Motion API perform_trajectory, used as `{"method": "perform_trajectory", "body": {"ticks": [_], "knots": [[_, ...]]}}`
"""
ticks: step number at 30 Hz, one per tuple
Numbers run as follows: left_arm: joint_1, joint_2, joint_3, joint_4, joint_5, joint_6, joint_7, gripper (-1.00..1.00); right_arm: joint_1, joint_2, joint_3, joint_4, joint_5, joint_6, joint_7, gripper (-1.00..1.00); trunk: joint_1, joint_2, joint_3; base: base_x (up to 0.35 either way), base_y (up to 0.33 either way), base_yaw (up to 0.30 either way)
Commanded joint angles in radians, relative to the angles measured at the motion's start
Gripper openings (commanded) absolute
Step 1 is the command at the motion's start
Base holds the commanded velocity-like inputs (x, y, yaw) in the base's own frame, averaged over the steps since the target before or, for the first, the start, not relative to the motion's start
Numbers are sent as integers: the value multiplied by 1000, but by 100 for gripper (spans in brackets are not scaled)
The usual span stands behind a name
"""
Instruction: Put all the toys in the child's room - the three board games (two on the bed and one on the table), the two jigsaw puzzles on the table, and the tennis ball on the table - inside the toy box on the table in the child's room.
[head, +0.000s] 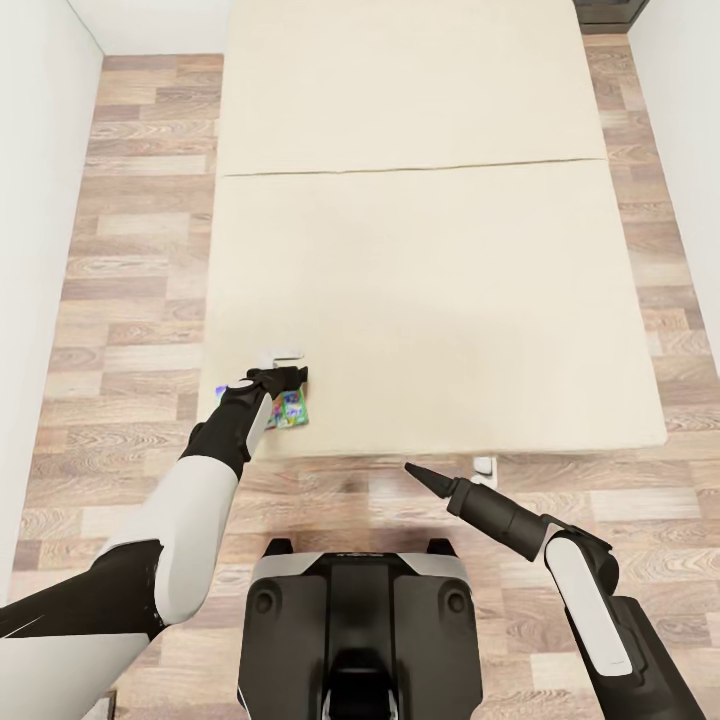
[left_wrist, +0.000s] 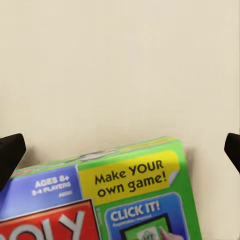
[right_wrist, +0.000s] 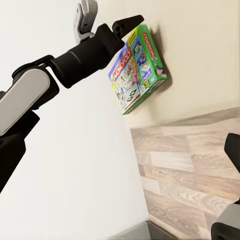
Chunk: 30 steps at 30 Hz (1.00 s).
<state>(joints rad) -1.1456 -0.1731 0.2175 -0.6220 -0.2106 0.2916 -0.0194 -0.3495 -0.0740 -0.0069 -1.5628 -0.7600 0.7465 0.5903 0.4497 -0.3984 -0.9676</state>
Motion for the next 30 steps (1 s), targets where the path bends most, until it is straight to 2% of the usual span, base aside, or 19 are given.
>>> {"method": "perform_trajectory", "body": {"ticks": [1, 14, 30], "knots": [[0, -1, 5, -1, -9, 4, -2, 100, 0, 0, -1, 0, -4, 6, 0, 100, 0, -2, -1, -93, 0, 0], [0, -1, 5, 4, -10, 3, -2, 100, 0, 0, -1, 0, -4, 5, 0, 100, 0, -2, -1, -112, -17, 0], [0, -1, 5, 5, -9, -2, -1, 100, 0, 0, -1, 0, -4, 6, -8, 100, 0, -2, -1, -38, -2, 0]]}}
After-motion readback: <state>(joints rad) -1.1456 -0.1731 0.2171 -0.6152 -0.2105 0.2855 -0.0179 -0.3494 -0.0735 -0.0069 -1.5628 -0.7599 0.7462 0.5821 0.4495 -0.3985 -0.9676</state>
